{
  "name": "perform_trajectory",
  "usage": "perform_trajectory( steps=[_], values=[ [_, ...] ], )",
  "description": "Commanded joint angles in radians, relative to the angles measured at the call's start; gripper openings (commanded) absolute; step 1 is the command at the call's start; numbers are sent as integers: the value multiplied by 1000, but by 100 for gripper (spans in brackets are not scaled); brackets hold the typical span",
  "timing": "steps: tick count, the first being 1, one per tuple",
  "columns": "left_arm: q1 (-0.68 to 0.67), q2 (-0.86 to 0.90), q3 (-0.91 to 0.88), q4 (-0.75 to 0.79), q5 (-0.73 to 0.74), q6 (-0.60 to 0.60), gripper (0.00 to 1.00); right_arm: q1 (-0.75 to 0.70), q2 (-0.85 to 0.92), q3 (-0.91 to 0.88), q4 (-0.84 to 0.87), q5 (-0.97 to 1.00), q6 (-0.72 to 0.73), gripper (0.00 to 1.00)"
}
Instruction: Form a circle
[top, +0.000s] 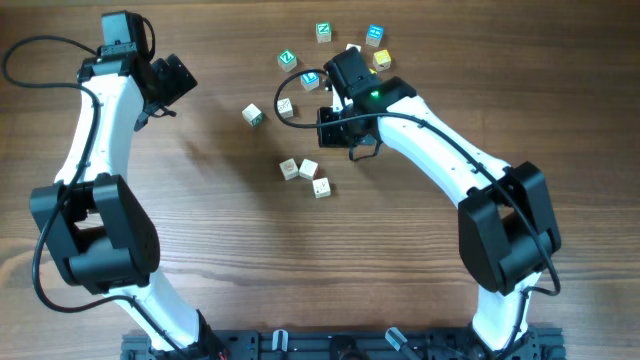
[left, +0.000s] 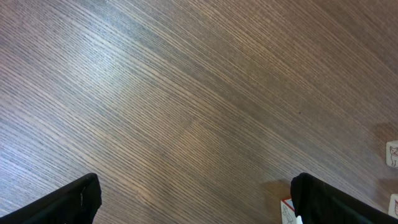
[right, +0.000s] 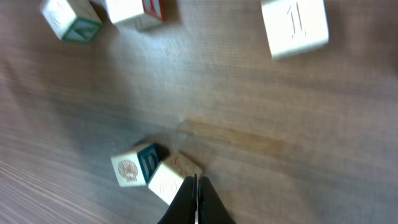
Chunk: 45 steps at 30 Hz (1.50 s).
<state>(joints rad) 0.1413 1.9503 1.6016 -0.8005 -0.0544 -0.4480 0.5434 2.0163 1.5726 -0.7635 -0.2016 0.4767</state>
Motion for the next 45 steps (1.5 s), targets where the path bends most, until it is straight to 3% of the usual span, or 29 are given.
perform_trajectory(
  steps=[1,6,12,24,45],
  values=[
    [1,-1,0,3,1,-9,100,7,0,-4,-110,75,84,4],
    [1,-1,0,3,1,-9,100,10,3,-85,-247,74,130,4],
    [1,-1,0,3,1,-9,100,10,4,-216,-122,23,135,4],
    [1,-1,0,3,1,-9,100,10,4,-220,-81,-112,137,4],
    [1,-1,0,3,1,-9,100,35,4,-220,-49,-138,182,4]
  ],
)
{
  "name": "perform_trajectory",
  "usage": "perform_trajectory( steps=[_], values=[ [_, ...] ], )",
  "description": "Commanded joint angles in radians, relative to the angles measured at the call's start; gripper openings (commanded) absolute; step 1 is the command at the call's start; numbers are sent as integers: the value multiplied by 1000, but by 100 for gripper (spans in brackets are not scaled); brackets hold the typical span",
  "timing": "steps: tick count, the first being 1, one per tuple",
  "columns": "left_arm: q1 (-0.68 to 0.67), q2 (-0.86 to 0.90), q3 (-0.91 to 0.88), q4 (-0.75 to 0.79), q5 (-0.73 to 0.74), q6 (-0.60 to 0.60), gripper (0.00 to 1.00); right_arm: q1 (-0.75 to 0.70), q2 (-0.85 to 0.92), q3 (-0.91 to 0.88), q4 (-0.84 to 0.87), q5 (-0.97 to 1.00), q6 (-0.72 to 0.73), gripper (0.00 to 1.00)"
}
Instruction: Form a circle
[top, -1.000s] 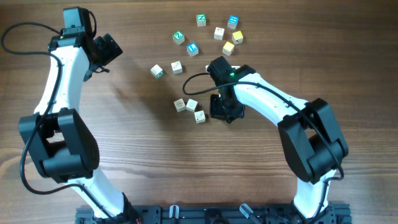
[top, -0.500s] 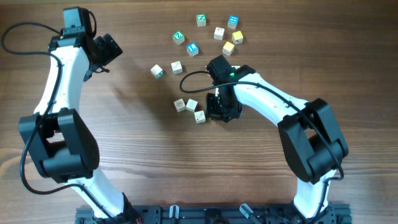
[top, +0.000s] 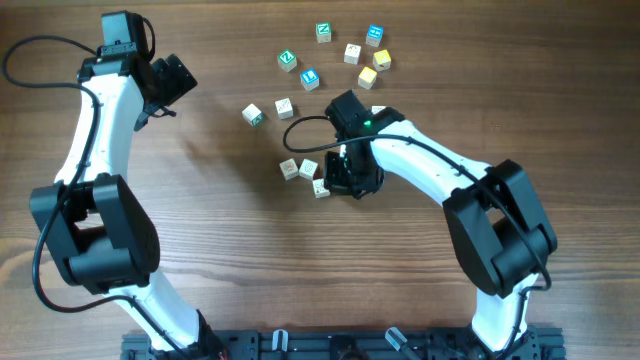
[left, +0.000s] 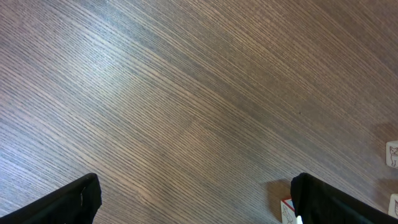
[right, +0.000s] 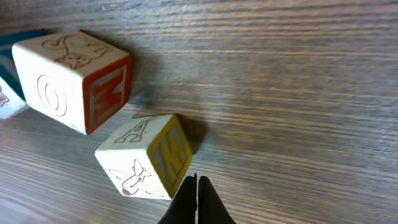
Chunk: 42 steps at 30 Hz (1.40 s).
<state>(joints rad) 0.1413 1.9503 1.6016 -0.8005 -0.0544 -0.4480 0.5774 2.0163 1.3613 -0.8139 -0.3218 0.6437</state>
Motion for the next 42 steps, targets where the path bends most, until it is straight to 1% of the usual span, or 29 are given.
perform_trajectory(
  steps=[1,32,34,38,40,42],
  values=[
    [1,-1,0,3,1,-9,100,2,4,-9,2,-18,14,4],
    [1,-1,0,3,1,-8,100,2,4,-9,17,-71,39,5],
    [1,-1,0,3,1,-8,100,2,4,-9,13,-46,37,5],
    [1,-1,0,3,1,-8,100,1,4,-9,5,92,36,5],
    [1,-1,0,3,1,-8,100,1,3,-8,14,141,-17,5],
    [1,-1,0,3,1,-9,100,-18,3,41,-13,252,-106,4]
  ],
)
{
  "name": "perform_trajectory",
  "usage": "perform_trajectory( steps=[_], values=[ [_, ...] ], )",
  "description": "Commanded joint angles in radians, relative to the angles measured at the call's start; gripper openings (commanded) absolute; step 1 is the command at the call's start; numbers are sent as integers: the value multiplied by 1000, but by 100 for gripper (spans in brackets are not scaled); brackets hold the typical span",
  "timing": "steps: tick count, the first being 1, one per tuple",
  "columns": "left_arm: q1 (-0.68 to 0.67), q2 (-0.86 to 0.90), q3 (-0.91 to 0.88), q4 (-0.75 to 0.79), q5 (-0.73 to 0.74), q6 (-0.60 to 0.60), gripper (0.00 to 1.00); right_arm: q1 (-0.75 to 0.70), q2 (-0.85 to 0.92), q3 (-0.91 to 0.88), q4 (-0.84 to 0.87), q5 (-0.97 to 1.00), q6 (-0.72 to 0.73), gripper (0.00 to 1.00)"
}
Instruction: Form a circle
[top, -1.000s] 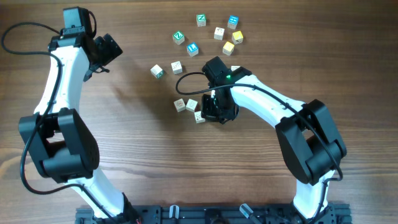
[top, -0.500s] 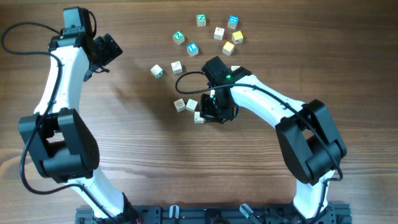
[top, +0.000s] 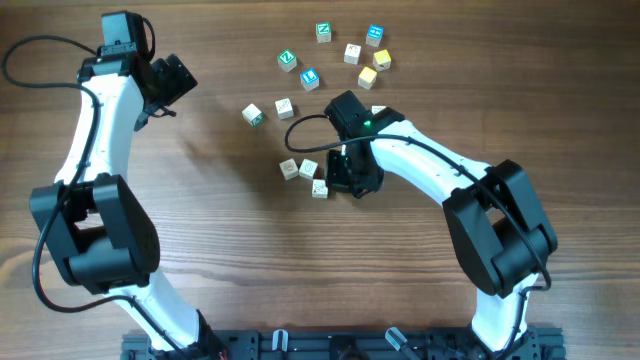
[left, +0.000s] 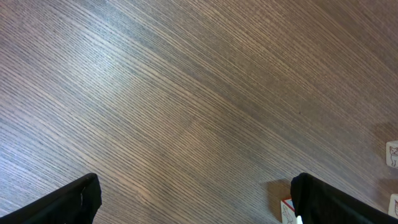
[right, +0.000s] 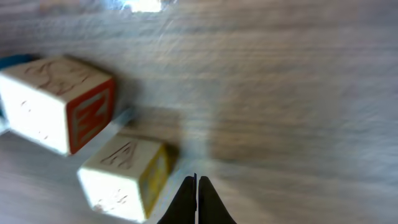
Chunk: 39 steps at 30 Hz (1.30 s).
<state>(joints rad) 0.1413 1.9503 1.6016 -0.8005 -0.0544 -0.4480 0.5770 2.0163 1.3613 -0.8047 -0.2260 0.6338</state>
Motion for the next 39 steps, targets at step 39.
perform_trajectory(
  steps=[39],
  values=[
    [1,-1,0,3,1,-9,100,210,226,415,59,432,-181,4]
  ],
)
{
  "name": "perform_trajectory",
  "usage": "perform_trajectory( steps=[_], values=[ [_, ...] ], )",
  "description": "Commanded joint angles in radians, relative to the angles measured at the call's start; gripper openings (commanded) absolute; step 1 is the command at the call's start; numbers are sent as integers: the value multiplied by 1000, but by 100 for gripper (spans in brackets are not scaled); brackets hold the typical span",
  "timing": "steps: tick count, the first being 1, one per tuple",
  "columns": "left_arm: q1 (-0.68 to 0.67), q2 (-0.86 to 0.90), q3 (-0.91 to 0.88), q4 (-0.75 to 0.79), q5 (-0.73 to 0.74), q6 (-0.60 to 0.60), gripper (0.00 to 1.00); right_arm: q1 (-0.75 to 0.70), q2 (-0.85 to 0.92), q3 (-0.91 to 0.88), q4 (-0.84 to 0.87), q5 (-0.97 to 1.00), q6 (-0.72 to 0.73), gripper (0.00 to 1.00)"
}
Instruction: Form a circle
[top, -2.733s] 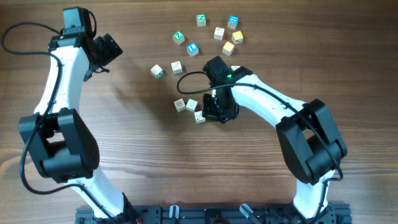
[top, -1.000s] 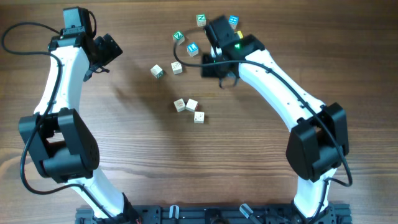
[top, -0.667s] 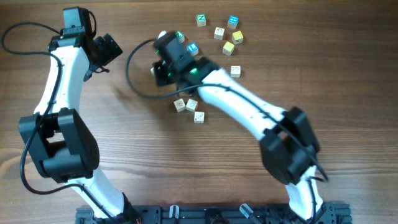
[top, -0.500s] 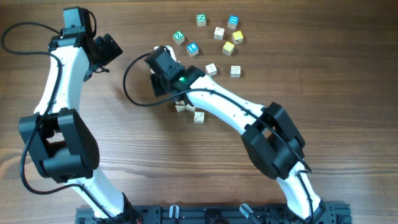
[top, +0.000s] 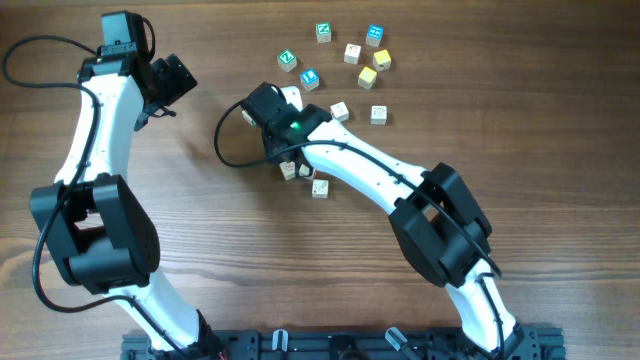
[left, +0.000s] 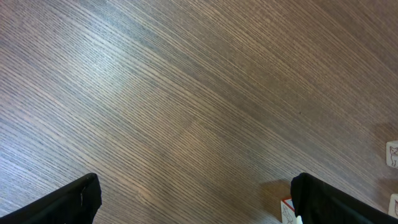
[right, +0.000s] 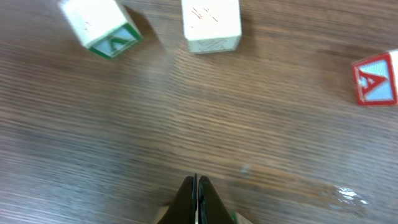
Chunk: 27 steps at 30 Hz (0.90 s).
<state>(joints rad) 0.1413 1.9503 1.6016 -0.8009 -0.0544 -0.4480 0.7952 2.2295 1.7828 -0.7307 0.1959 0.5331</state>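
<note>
Several small letter blocks lie scattered at the table's far middle, among them a green one (top: 287, 60), a blue one (top: 309, 77) and a yellow one (top: 367, 76). Two pale blocks (top: 290, 170) (top: 320, 186) lie nearer. My right gripper (top: 284, 152) is shut and empty just above the left of these. In the right wrist view, beyond the right gripper (right: 195, 182), lie a green-sided block (right: 99, 25), a white block (right: 211, 25) and a red A block (right: 376, 84). My left gripper (top: 175, 80) hangs open at the far left.
In the left wrist view the left gripper (left: 196, 205) is over bare wood, with a red-edged block (left: 286, 211) beside its right finger. The right arm (top: 380, 180) lies across the table's middle and hides some blocks. A black rail (top: 330, 345) runs along the front edge.
My right arm has swung left: its shut gripper was beside the yellow-sided A block on the near group's right and is now over that group's left side. The left arm has not moved.
My right gripper was shut above the blocks in the middle of the scatter. Then it was low beside the yellow-sided A block and a red-sided block, and stayed there. Now it is further left, still shut. The left gripper stayed open throughout.
</note>
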Motion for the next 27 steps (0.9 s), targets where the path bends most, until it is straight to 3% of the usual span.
perform_trajectory(
  steps=[1,8,10,11,12,19,27],
  values=[
    [1,-1,0,3,1,-9,100,-8,13,-7,-14,-35,-145,4],
    [1,-1,0,3,1,-9,100,-27,11,27,59,-113,-183,13],
    [1,-1,0,3,1,-9,100,-47,11,51,44,-235,-219,33],
    [1,-1,0,3,1,-9,100,-57,11,51,16,-290,-218,47],
    [1,-1,0,3,1,-8,100,-60,11,46,-57,-271,-240,68],
    [1,-1,0,3,1,-9,100,-29,12,41,-67,-272,-348,72],
    [1,-1,0,3,1,-9,100,-3,48,41,-69,-272,-354,72]
  ],
)
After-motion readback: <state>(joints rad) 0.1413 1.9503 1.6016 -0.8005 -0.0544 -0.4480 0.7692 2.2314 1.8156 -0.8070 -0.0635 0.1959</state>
